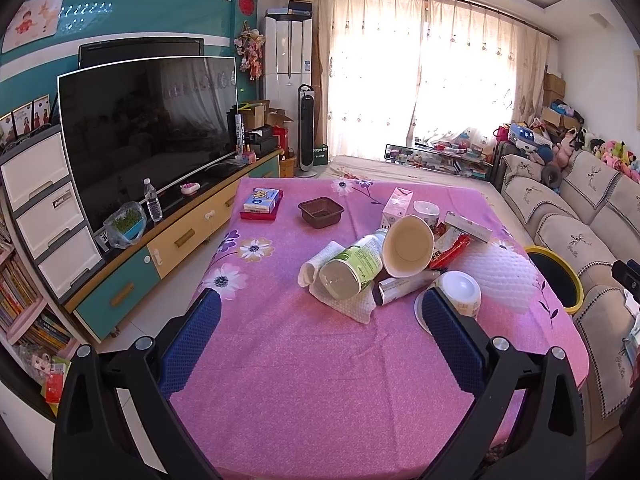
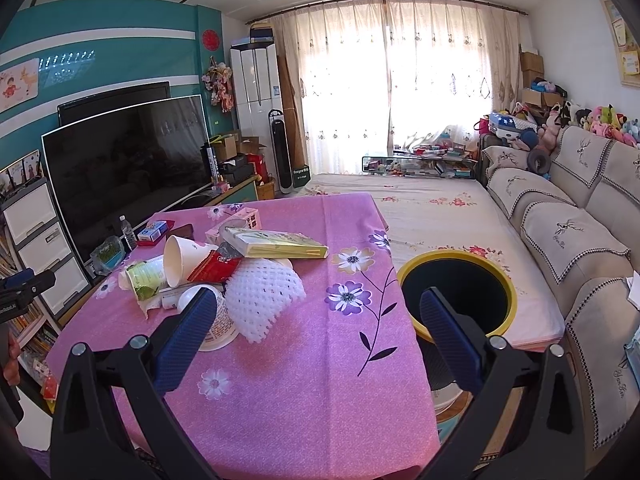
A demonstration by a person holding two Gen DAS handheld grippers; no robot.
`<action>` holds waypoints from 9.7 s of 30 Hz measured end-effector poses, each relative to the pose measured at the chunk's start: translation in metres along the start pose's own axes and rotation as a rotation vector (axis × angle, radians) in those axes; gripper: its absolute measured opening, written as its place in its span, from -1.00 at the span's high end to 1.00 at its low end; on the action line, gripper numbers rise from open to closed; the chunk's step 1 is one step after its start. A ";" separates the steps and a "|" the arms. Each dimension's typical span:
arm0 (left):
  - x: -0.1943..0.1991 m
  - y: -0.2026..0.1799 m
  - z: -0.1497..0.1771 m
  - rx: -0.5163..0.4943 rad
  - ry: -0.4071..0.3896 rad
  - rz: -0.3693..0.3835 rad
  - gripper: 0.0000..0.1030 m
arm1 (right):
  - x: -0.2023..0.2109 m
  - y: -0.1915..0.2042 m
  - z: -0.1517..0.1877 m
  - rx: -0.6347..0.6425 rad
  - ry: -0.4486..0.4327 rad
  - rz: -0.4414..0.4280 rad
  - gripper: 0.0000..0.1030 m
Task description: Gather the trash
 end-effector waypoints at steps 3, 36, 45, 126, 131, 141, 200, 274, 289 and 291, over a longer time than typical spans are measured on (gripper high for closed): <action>0.000 0.000 0.000 0.001 0.000 0.000 -0.93 | 0.000 0.000 0.000 0.001 0.000 0.001 -0.88; -0.146 0.042 -0.076 0.008 -0.004 -0.092 -0.93 | -0.144 0.058 -0.022 0.297 0.110 -0.097 -0.88; -0.211 0.020 -0.105 0.004 -0.004 -0.040 -0.93 | -0.205 0.082 -0.017 0.462 0.192 -0.077 -0.74; -0.165 -0.153 -0.032 -0.237 0.214 0.289 -0.03 | -0.144 -0.180 -0.031 -0.080 0.099 0.264 0.00; -0.185 -0.151 -0.028 -0.205 0.255 0.286 0.36 | -0.143 -0.175 -0.029 -0.056 0.099 0.266 0.00; -0.187 -0.144 -0.033 -0.239 0.200 0.231 0.92 | -0.140 -0.167 -0.031 -0.051 0.093 0.246 0.00; -0.091 -0.225 -0.085 -0.202 0.048 0.402 -0.90 | -0.097 -0.147 0.008 0.014 0.111 0.153 -0.34; -0.089 -0.068 -0.022 -0.080 0.090 0.158 -0.91 | -0.178 -0.237 0.032 -0.120 0.302 0.385 -0.48; -0.112 -0.156 0.019 -0.245 0.206 0.355 -0.91 | -0.130 -0.186 0.016 -0.083 0.194 0.297 -0.59; -0.118 -0.168 0.024 -0.281 0.219 0.365 -0.91 | -0.129 -0.184 0.016 -0.086 0.191 0.287 -0.59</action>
Point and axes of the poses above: each gripper's, at about its wrist camera, not at the fingertips, and x roughly against the way its jaws point, y to its left, z to its underside, the point moved 7 cm from there along -x, roughly the way its jaws point, and after that the axes turned 2 degrees about -y, right-handed, at the moved point
